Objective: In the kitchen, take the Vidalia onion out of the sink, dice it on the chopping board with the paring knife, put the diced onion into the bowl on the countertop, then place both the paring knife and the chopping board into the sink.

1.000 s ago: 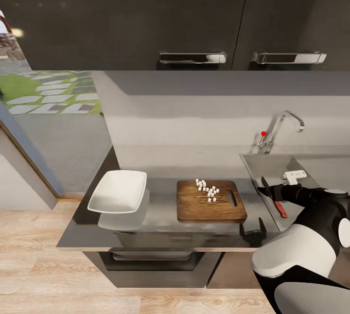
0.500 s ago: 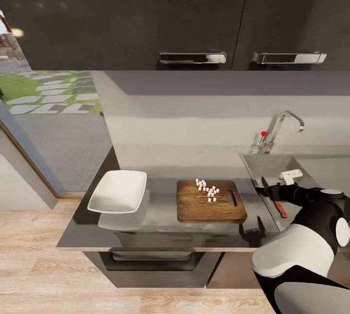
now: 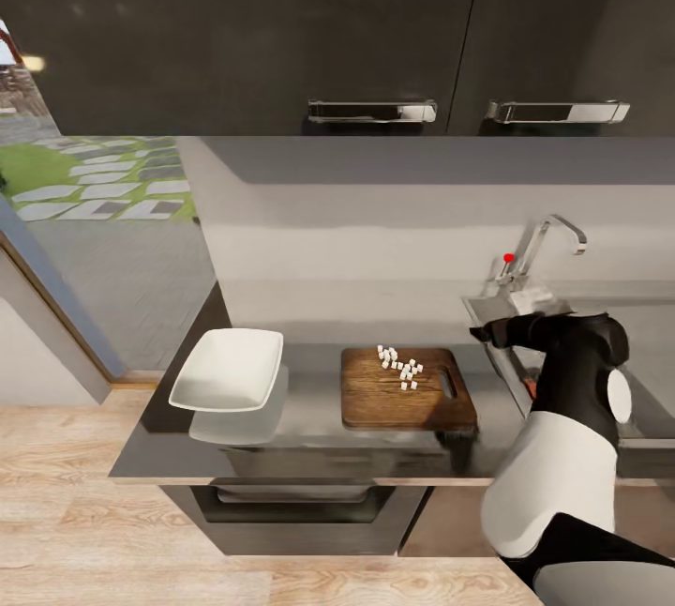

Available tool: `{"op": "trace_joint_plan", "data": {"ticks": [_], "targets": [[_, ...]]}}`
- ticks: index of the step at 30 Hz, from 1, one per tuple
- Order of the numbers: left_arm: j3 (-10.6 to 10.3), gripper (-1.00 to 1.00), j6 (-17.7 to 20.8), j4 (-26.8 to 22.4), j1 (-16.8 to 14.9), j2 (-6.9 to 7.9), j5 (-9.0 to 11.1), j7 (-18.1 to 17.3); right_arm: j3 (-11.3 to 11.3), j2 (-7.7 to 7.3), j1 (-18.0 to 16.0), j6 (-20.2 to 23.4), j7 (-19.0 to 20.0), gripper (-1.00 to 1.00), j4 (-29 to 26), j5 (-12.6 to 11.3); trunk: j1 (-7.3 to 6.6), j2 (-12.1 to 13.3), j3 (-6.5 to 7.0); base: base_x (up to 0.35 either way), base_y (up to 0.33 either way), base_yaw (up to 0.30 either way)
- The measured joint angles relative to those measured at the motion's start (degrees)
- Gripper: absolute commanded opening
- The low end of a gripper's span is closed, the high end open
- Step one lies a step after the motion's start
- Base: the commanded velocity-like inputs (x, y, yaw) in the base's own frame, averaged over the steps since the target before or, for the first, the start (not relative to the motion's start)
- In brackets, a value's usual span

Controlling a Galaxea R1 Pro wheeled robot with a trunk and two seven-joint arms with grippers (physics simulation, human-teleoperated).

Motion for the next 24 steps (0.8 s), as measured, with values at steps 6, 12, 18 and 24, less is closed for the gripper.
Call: {"op": "trace_joint_plan", "data": {"ticks": [6,12,18,24], "targets": [[0.0,1.0,0.0,0.0,0.0,-0.02,0.0,0.0,13.8,-0.01,0.0,5.0,-17.3,1.0,0.1,-9.8,0.0,0.0,0.0,0.0,0.0,0.0],[0.0,1.0,0.0,0.0,0.0,0.0,0.0,0.0,17.8,-0.01,0.0,6.3,-30.8,1.0,1.8,-19.5,0.0,0.0,-0.01,0.0,0.0,0.0],[0.0,1.0,0.0,0.0,0.0,-0.03,0.0,0.0,20.6,-0.02,4.7,-4.9,-47.1,1.0,7.8,-33.5,0.0,0.0,-0.01,0.0,0.0,0.0],[0.1,1.0,0.0,0.0,0.0,0.03,0.0,0.0,30.7,-0.02,12.9,-7.1,-49.3,1.0,1.2,-39.4,0.0,0.0,-0.01,0.0,0.0,0.0]]}}
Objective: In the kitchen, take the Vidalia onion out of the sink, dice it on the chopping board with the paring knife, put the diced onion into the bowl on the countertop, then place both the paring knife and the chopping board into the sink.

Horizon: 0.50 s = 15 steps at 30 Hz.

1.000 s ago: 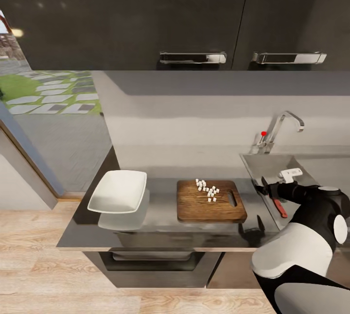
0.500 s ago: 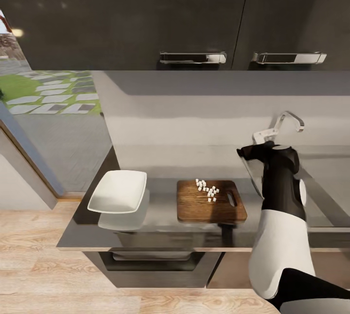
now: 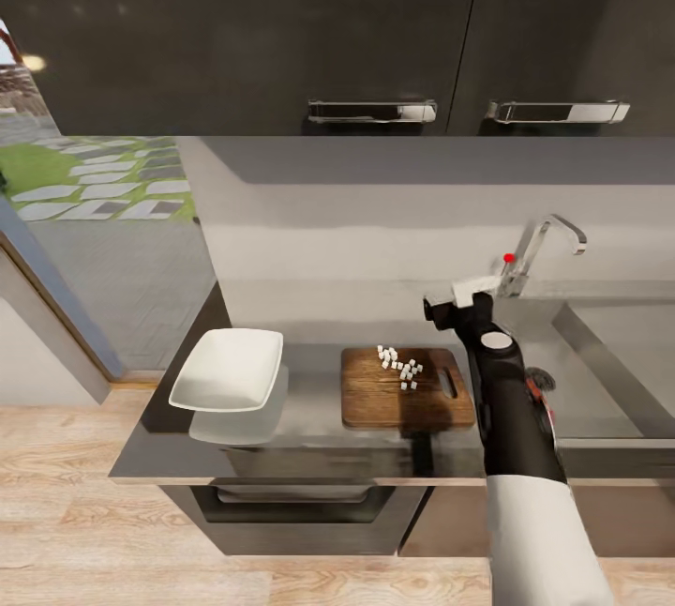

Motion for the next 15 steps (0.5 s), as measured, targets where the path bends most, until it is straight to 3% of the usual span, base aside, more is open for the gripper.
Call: {"op": "trace_joint_plan", "data": {"ticks": [3,8,11,15], "targets": [[0.0,1.0,0.0,0.0,0.0,0.06,0.0,0.0,1.3,0.0,4.0,-0.1,0.2,1.0,-3.7,-1.3,0.0,0.0,0.0,0.0,0.0,0.0],[0.0,1.0,0.0,0.0,0.0,0.07,0.0,0.0,1.6,0.0,9.8,-0.3,0.6,1.0,-8.7,-3.7,0.0,0.0,0.0,0.0,0.0,0.0],[0.0,1.0,0.0,0.0,0.0,0.07,0.0,0.0,1.6,0.0,12.1,-0.7,3.5,1.0,-10.6,-3.9,0.0,0.0,0.0,0.0,0.0,0.0],[0.0,1.0,0.0,0.0,0.0,0.07,0.1,0.0,1.6,0.0,14.9,-5.1,6.9,1.0,-11.1,-3.9,0.0,0.0,0.0,0.0,0.0,0.0]]}}
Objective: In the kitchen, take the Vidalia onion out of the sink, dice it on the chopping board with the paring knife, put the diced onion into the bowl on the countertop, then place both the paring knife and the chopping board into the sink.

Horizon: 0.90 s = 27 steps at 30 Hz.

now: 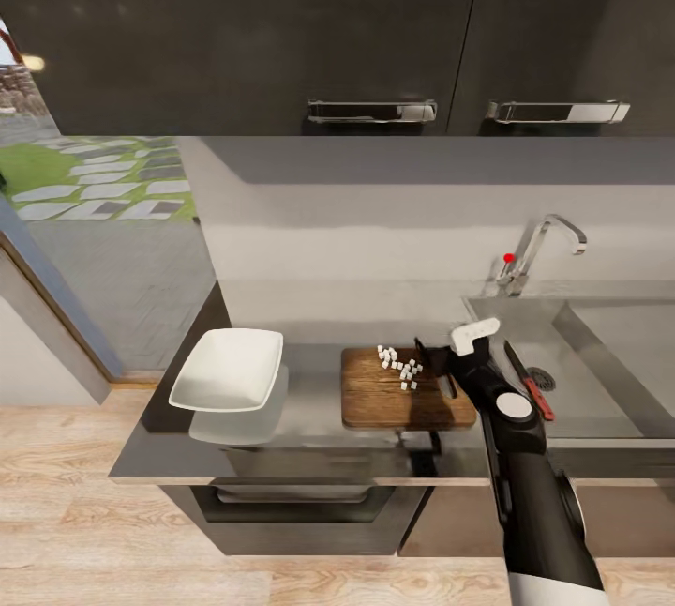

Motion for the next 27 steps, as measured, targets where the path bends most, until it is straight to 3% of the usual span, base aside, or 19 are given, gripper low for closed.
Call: {"op": "trace_joint_plan", "data": {"ticks": [7,9,11,16,27], "targets": [[0.0,1.0,0.0,0.1,0.0,0.0,0.0,0.0,-0.8,0.0,1.8,-2.0,0.7,1.0,-0.2,-0.2,0.0,0.0,0.0,0.0,-0.001,0.0],[0.1,1.0,0.0,0.2,0.0,0.0,0.0,0.0,-1.5,0.0,1.8,-1.7,0.7,1.0,0.0,-2.6,0.0,0.0,0.0,0.0,-0.121,0.0],[0.1,1.0,0.1,0.2,0.0,0.0,0.0,0.0,-3.4,0.0,1.8,-1.3,0.6,1.0,0.1,-4.8,0.0,0.0,0.0,0.0,-0.241,0.0],[0.1,1.0,0.1,0.3,0.0,0.0,0.0,0.0,-7.5,0.0,1.9,-0.4,0.6,1.0,0.5,-6.2,0.0,0.0,0.0,0.0,-0.291,0.0],[0.0,1.0,0.0,0.3,0.0,0.0,0.0,0.0,-8.0,0.0,1.9,4.9,0.6,1.0,0.8,-6.5,0.0,0.0,-0.01,0.0,-0.044,0.0]]}}
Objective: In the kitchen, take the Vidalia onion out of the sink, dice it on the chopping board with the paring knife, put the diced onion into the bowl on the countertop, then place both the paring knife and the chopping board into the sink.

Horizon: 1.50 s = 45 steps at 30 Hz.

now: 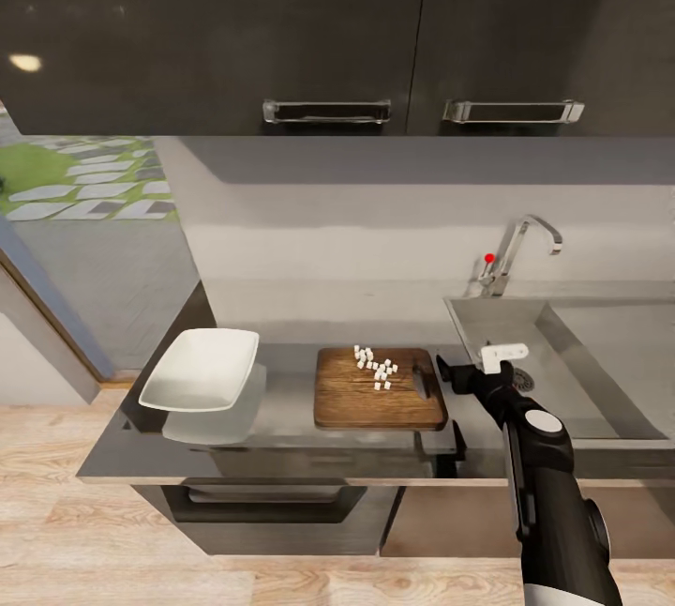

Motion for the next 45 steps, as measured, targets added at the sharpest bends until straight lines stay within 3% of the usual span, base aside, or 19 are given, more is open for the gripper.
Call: {"op": "trace_joint_plan", "data": {"ticks": [45], "targets": [[0.0,1.0,0.0,0.0,0.0,0.0,0.0,0.0,-0.1,0.0,0.0,0.3,-0.2,1.0,0.0,0.1,0.0,0.0,-3.15,0.01,0.007,0.0]]}}
